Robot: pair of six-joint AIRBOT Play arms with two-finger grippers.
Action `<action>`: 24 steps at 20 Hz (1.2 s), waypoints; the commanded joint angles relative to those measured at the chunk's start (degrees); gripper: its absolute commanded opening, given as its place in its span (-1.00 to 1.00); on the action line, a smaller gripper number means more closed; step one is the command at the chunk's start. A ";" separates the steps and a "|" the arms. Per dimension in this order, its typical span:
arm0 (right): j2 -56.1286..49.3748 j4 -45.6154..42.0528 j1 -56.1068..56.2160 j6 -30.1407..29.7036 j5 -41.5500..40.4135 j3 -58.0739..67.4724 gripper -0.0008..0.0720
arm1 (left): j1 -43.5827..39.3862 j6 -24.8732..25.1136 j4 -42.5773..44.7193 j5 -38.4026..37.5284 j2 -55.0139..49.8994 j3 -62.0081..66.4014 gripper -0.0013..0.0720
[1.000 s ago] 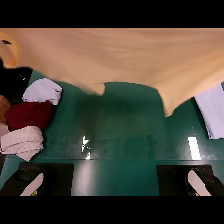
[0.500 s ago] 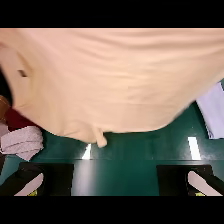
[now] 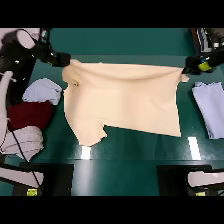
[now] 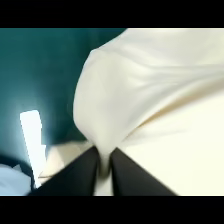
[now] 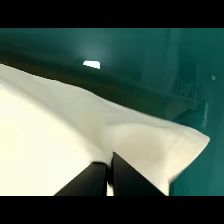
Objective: Fold the shirts.
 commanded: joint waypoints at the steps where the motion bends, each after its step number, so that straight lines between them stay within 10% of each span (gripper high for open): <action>1: -6.51 4.70 -0.66 -0.50 -3.67 -0.68 -0.03 | 1.29 -1.49 -0.13 0.44 -4.57 0.33 0.45; 7: 0.70 14.05 -7.13 -7.82 2.34 -7.41 0.03 | 7.34 -1.27 -0.85 -16.98 1.16 -1.07 0.45; 16: 23.61 17.99 -16.11 -12.50 -0.11 -38.95 0.03 | 7.89 -1.29 -6.60 -1.99 23.23 -46.64 0.45; 24: 28.87 17.86 -16.17 -12.48 -0.52 -43.28 0.03 | 5.88 -0.15 -16.15 11.02 23.04 -57.11 0.37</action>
